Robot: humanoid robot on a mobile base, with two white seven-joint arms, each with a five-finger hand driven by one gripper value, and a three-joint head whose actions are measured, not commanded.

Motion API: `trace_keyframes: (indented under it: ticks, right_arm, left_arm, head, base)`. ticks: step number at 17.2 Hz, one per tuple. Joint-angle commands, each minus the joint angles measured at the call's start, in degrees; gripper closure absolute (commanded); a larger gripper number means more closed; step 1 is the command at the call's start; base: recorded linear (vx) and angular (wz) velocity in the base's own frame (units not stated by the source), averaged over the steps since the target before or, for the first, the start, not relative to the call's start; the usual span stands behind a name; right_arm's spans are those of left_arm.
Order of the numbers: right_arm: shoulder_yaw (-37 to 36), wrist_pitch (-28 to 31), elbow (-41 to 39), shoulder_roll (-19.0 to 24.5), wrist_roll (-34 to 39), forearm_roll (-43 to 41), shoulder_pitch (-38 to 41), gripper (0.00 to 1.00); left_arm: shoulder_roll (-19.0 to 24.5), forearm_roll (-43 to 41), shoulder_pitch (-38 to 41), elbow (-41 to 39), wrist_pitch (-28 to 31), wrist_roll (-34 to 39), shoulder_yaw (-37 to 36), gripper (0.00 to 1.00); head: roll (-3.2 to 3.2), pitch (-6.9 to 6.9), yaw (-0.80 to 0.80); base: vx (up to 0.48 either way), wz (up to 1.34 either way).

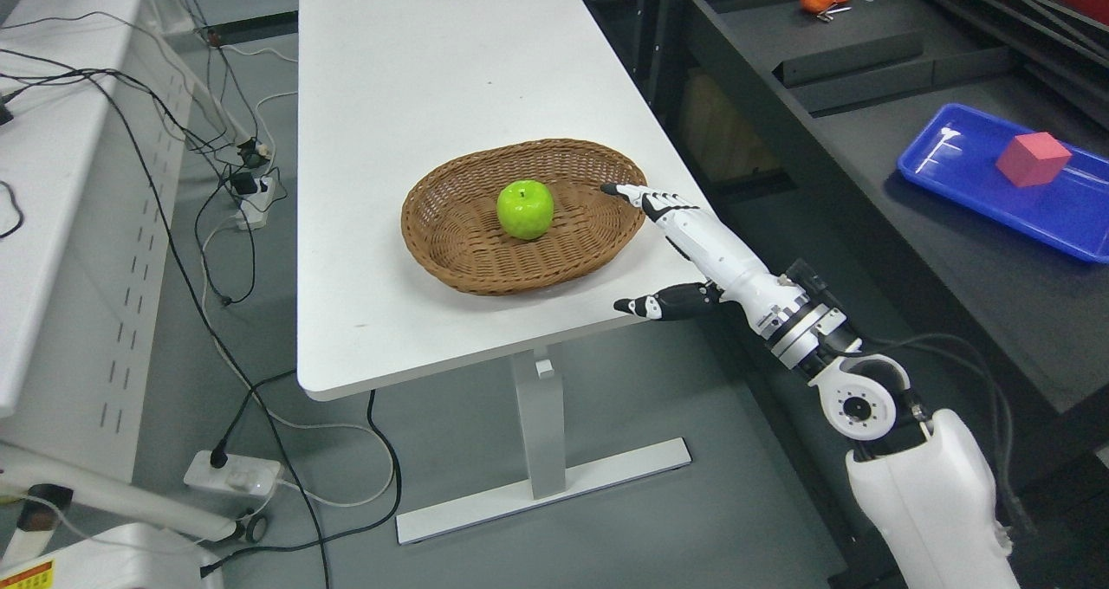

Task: Place green apple on left shelf middle layer
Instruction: 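Lower the open right hand into the basket beside the green apple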

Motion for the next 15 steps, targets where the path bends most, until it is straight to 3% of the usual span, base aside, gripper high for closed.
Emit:
trace_keyframes:
  ticks: [1,9,15]
  right_arm:
    - [3.17,2.27,3.3,-3.06,1.41,-0.1,-2.26,0.0]
    - [12.84,1.48,3.13,-4.02,3.7,-0.72,-3.67,0.0]
    - [16.01,-5.71,3.12,-7.72,9.77,-1.06,-3.5,0.0]
  left_arm:
    - [1.0,0.0,0.01,0.08,0.05,0.02,0.0,0.0]
    - [1.0,0.0,0.01,-0.01,0.05,0.02,0.0,0.0]
    - [1.0,0.0,0.01,-0.01,0.05,0.02,0.0,0.0]
  head:
    - [0.0,0.0,0.0]
    - [0.0,0.0,0.0]
    - [0.0,0.0,0.0]
  base:
    - [0.209,-0.27]
    - [0.262,-0.07]
    - [0.227,0.16]
